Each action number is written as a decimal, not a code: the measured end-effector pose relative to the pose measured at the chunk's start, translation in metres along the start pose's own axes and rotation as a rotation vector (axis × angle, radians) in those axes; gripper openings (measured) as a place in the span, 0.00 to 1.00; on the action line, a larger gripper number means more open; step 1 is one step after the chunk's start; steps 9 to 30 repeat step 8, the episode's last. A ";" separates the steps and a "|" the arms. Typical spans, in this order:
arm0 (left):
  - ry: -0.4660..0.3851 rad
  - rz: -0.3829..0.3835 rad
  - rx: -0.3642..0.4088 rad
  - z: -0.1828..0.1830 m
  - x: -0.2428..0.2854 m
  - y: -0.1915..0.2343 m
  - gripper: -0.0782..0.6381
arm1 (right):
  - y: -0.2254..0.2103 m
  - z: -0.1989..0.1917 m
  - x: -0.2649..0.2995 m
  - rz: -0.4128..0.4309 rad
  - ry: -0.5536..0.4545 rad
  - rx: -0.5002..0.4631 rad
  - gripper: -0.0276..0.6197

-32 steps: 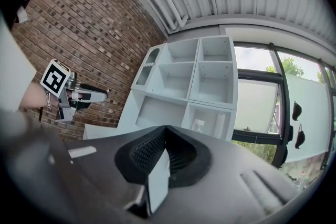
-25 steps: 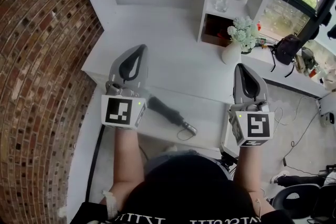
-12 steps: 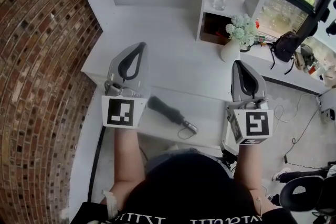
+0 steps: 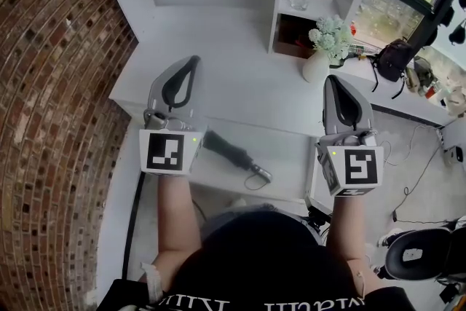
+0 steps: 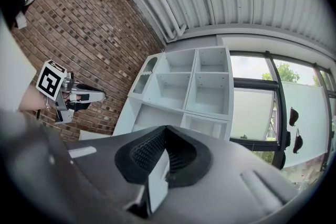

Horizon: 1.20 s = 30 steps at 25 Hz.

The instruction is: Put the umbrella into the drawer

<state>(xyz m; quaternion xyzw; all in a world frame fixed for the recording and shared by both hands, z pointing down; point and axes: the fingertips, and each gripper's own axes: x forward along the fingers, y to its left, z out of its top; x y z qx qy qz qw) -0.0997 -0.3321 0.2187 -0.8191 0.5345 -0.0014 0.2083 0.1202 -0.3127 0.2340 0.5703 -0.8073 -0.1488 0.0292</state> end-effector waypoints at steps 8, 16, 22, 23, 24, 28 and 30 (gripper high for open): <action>-0.045 0.003 -0.004 0.005 0.003 -0.001 0.11 | -0.006 0.001 -0.002 -0.003 0.001 -0.005 0.05; -0.045 0.003 -0.004 0.005 0.003 -0.001 0.11 | -0.006 0.001 -0.002 -0.003 0.001 -0.005 0.05; -0.045 0.003 -0.004 0.005 0.003 -0.001 0.11 | -0.006 0.001 -0.002 -0.003 0.001 -0.005 0.05; -0.045 0.003 -0.004 0.005 0.003 -0.001 0.11 | -0.006 0.001 -0.002 -0.003 0.001 -0.005 0.05; -0.045 0.003 -0.004 0.005 0.003 -0.001 0.11 | -0.006 0.001 -0.002 -0.003 0.001 -0.005 0.05; -0.045 0.003 -0.004 0.005 0.003 -0.001 0.11 | -0.006 0.001 -0.002 -0.003 0.001 -0.005 0.05; -0.045 0.003 -0.004 0.005 0.003 -0.001 0.11 | -0.006 0.001 -0.002 -0.003 0.001 -0.005 0.05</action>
